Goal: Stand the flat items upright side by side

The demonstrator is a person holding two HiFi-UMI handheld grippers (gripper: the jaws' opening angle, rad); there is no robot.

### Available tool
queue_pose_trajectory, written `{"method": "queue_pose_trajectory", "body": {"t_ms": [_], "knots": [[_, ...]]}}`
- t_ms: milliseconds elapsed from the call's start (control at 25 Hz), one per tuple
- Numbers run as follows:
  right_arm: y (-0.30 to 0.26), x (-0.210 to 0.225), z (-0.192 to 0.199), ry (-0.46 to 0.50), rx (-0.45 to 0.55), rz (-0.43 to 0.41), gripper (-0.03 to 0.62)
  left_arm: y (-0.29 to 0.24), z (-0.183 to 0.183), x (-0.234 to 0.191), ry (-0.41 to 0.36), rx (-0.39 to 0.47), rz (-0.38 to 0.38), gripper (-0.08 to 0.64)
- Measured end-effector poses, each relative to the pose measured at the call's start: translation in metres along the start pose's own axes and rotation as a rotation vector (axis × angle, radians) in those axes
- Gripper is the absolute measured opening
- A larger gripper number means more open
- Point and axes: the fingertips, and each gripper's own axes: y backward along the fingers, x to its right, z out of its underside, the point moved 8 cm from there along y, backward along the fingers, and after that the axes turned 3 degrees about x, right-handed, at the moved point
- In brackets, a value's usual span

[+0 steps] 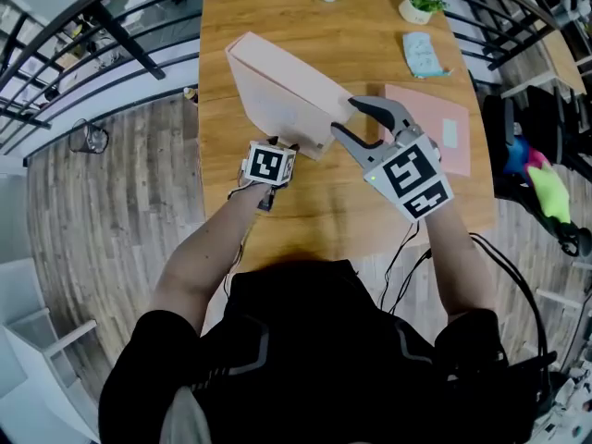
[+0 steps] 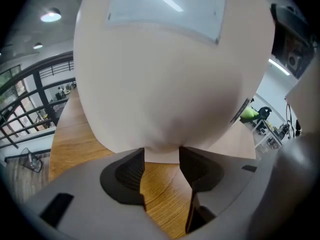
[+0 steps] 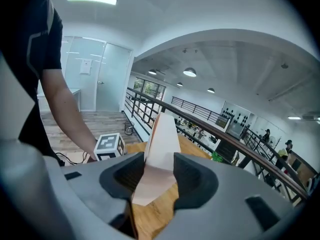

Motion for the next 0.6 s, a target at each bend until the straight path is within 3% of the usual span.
{"method": "queue_pose_trajectory", "body": {"t_ms": [320, 440, 600], "knots": [[-0.001, -0.01, -0.004, 0.037, -0.006, 0.047, 0.193, 0.075, -0.027, -0.016, 0.023, 0.223, -0.014, 0.235], [-0.004, -0.013, -0.003, 0.074, -0.012, 0.056, 0.209, 0.096, -0.03, -0.022, 0.037, 0.265, -0.004, 0.234], [-0.009, -0.009, -0.001, 0.104, -0.028, 0.068, 0.235, 0.12, -0.023, -0.03, 0.113, 0.296, 0.004, 0.235]]}}
